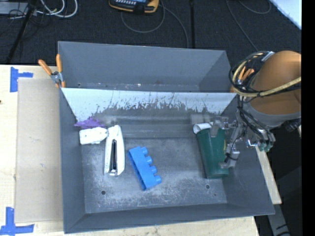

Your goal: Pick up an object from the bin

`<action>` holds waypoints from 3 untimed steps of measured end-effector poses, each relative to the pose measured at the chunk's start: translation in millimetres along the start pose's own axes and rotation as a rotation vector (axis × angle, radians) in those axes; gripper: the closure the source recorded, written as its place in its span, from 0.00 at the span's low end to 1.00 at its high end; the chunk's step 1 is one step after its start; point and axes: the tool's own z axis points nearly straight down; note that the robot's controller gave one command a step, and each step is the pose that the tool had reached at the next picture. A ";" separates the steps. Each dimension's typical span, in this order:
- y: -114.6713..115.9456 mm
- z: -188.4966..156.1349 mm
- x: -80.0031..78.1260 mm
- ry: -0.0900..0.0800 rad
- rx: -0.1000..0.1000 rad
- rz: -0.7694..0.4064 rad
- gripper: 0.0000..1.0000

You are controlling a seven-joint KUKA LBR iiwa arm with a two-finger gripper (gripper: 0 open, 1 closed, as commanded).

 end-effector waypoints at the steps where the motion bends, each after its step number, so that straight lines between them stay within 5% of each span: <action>1: -4.7 59.0 -6.2 0.005 -0.001 0.089 0.00; 3: 9.8 86.7 -22.2 0.011 0.000 0.071 0.00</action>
Offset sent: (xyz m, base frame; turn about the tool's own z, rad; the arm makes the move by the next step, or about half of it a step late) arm 0.0088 -0.0412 -0.1450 0.0166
